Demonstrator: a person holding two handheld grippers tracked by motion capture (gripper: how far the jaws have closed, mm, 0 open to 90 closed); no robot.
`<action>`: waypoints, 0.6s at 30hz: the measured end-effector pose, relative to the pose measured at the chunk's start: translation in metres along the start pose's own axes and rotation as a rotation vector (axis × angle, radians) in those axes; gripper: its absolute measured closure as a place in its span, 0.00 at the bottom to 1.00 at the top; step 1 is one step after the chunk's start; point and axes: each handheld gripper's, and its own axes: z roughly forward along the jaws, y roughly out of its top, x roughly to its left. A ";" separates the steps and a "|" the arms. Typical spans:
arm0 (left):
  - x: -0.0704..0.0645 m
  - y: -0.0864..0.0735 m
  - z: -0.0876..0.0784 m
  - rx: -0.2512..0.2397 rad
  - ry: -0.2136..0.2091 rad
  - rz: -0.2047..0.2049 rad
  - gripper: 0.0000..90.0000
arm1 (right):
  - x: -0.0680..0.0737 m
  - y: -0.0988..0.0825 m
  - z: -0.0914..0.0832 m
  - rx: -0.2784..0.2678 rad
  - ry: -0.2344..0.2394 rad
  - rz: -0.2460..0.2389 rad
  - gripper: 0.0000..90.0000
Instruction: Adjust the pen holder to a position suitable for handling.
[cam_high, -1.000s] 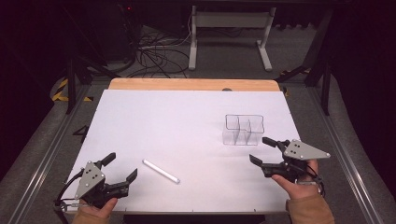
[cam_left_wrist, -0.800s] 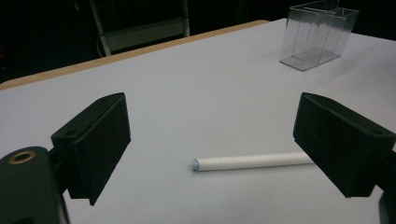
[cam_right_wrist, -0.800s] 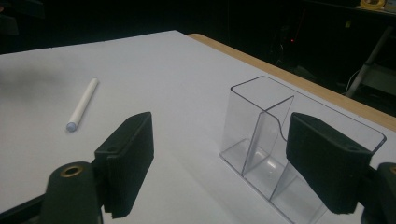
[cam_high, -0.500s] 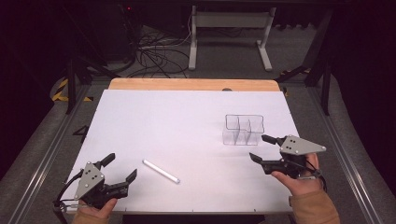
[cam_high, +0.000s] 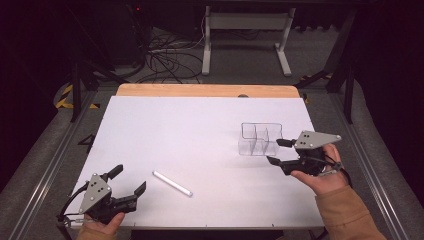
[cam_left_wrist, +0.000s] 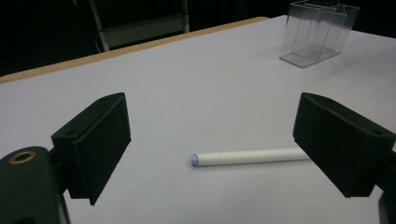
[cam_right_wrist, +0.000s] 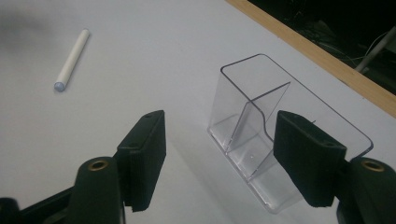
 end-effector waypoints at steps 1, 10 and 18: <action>0.000 0.000 0.000 0.002 0.000 0.000 0.13 | -0.003 0.003 0.001 0.003 0.011 0.001 0.41; 0.001 0.000 0.000 0.003 -0.001 0.000 0.13 | -0.016 0.013 0.013 0.078 0.058 -0.050 0.43; 0.001 -0.001 0.001 0.003 0.000 -0.001 0.13 | -0.029 0.015 0.020 0.093 0.051 -0.069 0.42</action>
